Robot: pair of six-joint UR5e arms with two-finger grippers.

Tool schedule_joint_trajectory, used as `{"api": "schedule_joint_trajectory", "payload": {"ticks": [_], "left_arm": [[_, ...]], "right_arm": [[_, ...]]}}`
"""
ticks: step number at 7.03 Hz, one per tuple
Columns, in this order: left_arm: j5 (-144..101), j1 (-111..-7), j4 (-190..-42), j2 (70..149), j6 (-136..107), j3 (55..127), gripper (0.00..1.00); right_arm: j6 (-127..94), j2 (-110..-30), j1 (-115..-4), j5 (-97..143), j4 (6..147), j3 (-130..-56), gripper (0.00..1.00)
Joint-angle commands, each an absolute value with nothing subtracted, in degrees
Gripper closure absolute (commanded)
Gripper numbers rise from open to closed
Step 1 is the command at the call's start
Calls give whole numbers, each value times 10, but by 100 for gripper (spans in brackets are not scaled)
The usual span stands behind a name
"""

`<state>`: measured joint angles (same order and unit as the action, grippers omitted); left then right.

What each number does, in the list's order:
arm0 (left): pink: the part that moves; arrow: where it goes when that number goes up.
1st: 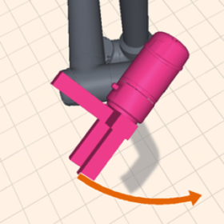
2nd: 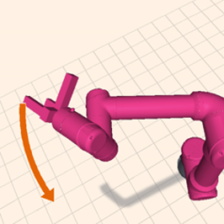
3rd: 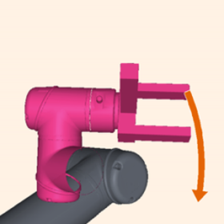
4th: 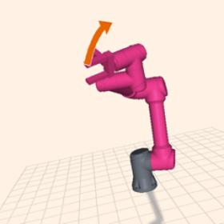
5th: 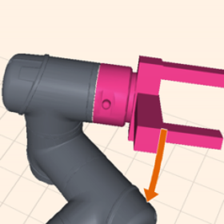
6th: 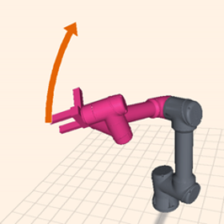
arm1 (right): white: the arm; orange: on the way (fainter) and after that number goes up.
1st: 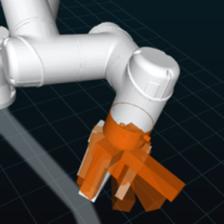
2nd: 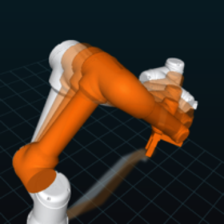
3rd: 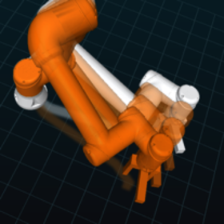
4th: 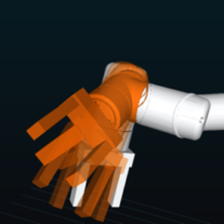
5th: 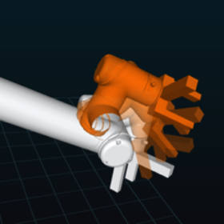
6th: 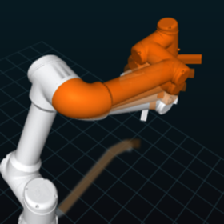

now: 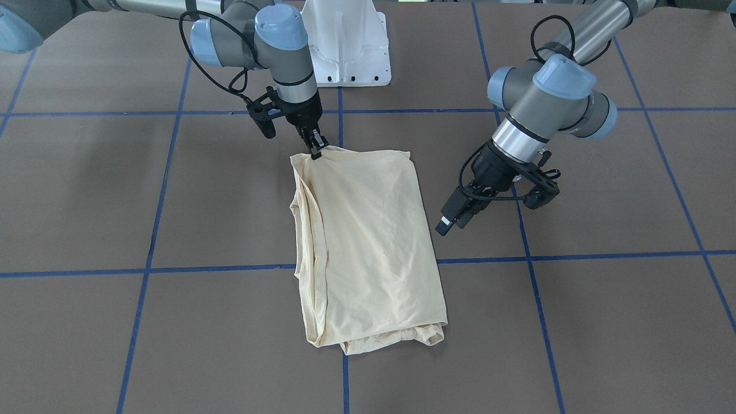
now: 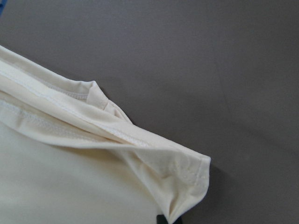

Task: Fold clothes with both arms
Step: 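Lower the left gripper to the near corner of the shirt and grasp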

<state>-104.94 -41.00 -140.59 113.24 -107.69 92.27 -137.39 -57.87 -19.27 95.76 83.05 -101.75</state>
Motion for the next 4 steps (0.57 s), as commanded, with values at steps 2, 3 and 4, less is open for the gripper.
{"api": "schedule_joint_trajectory", "payload": {"ticks": [2,3,4], "left_arm": [[-1045,-330,-1399,1059,-1180,1018,1],[-1014,-288,-1399,1028,-1213,1051,1],[-952,-225,-1398,1010,-1261,1060,1]], "right_arm": [[-1379,-598,-170,957,837,-1055,100],[-1379,-621,-159,956,837,-1082,100],[-1379,-630,-155,956,837,-1093,100]]}}
